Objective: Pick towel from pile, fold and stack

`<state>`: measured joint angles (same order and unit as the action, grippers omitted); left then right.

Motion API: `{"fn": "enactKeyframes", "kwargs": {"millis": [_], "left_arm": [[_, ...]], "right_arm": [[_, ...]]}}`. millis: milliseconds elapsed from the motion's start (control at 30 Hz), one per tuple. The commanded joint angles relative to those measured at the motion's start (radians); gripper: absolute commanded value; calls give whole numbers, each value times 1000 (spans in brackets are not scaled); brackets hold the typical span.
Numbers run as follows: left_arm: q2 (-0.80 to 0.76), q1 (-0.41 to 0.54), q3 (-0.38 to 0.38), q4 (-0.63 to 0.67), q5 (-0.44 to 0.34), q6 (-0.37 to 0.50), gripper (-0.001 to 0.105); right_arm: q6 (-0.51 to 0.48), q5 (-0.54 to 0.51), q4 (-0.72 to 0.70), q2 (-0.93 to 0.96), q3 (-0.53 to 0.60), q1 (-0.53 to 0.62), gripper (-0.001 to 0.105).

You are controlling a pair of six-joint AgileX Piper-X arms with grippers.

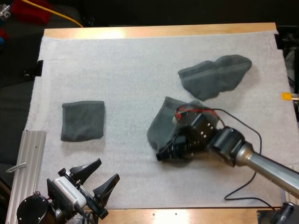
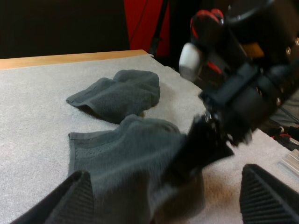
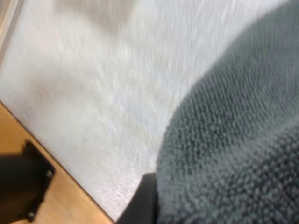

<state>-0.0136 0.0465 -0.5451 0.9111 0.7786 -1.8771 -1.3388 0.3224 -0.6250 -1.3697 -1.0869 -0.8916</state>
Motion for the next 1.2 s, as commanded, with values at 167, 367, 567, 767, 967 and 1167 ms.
{"fn": "enactKeyframes", "kwargs": {"millis": [167,367,567,767,967,1167], "left_arm": [[-138,-2,-1,-16,12,-10,64],[-138,-2,-1,-27,12,-10,64],[-138,-2,-1,-27,12,-10,64],[-138,-2,-1,-17,12,-10,64],[-138,-2,-1,14,22,-10,64],[-138,-2,-1,14,26,-10,64]], "right_arm": [[12,-12,0,7,31,-62,1],[39,-12,0,5,30,-69,8],[42,87,19,5,30,-69,53],[42,255,38,20,25,-92,70],[40,236,37,78,25,-146,70],[40,29,-55,149,25,-152,70]]}}
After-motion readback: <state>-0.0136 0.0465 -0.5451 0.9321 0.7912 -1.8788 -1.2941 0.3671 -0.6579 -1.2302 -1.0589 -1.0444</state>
